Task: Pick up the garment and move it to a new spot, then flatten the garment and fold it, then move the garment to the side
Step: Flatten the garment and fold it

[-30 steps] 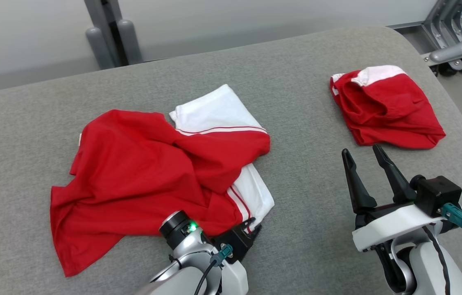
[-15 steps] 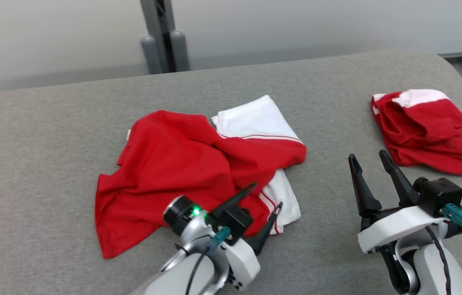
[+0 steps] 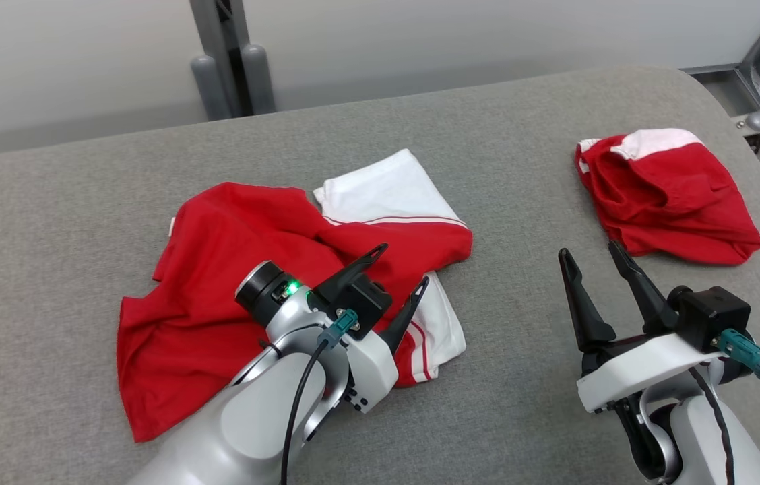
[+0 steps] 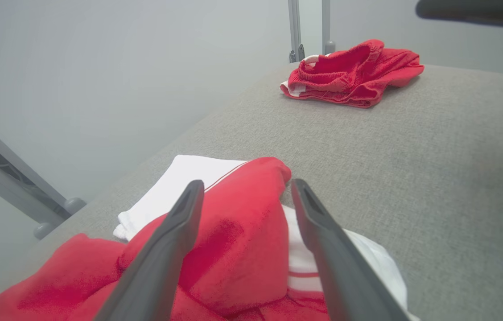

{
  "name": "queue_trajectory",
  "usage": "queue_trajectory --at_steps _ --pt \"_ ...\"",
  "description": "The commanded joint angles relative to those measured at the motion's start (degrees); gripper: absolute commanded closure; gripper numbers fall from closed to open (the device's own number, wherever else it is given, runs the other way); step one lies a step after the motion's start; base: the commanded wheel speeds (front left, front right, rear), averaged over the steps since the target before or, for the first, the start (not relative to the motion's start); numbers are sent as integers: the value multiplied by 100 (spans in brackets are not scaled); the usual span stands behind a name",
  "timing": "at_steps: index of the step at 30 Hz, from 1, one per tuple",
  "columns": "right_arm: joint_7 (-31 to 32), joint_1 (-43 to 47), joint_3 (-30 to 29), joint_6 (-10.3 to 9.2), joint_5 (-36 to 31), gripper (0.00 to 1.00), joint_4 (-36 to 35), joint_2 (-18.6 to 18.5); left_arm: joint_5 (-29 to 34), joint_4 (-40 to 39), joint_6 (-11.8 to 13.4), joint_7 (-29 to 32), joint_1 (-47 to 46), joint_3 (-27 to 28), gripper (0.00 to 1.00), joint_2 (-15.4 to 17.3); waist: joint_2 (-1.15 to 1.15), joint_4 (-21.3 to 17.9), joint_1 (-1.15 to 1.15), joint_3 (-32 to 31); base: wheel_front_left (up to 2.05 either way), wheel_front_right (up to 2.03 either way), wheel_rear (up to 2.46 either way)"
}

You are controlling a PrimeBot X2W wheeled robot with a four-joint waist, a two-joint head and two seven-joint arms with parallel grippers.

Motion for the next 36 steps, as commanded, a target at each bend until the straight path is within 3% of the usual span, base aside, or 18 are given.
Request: queue_trajectory --at_steps 1,9,11,12,13,14,21,29,36 --pt "-55 -48 -25 1 24 0 -19 -36 13 102 -35 -15 -131 -19 0 -5 0 -232 0 163 0 0 0" --pt "-164 -81 -99 1 54 0 -5 -35 -119 818 -14 56 -501 -76 1 -65 0 -538 0 353 0 0 0" --pt "-171 -87 -123 1 57 0 10 -36 -175 1015 21 116 -553 -74 52 -70 0 -543 0 365 0 0 0" --pt "-180 -87 -133 1 54 0 17 -35 -193 1105 14 130 -571 -71 67 -71 0 -538 0 364 0 0 0" --pt "-186 -87 -141 1 51 0 23 -34 -225 1174 25 135 -602 -56 95 -73 0 -527 0 363 0 0 0" --pt "-195 -89 -149 1 48 0 33 -35 -247 1214 48 119 -635 -39 100 -78 0 -513 0 359 0 0 0" --pt "-207 -83 -119 1 61 0 68 -36 -554 1134 127 12 -742 285 100 -83 0 -385 0 297 0 0 0" --pt "-170 -58 -51 1 55 0 102 -37 -1657 729 -287 -9 -528 921 100 -83 0 -309 0 204 0 0 0" --pt "-158 -33 -13 1 53 0 105 -37 -2230 742 -247 -12 -540 1248 100 -80 0 -319 0 169 0 0 0"
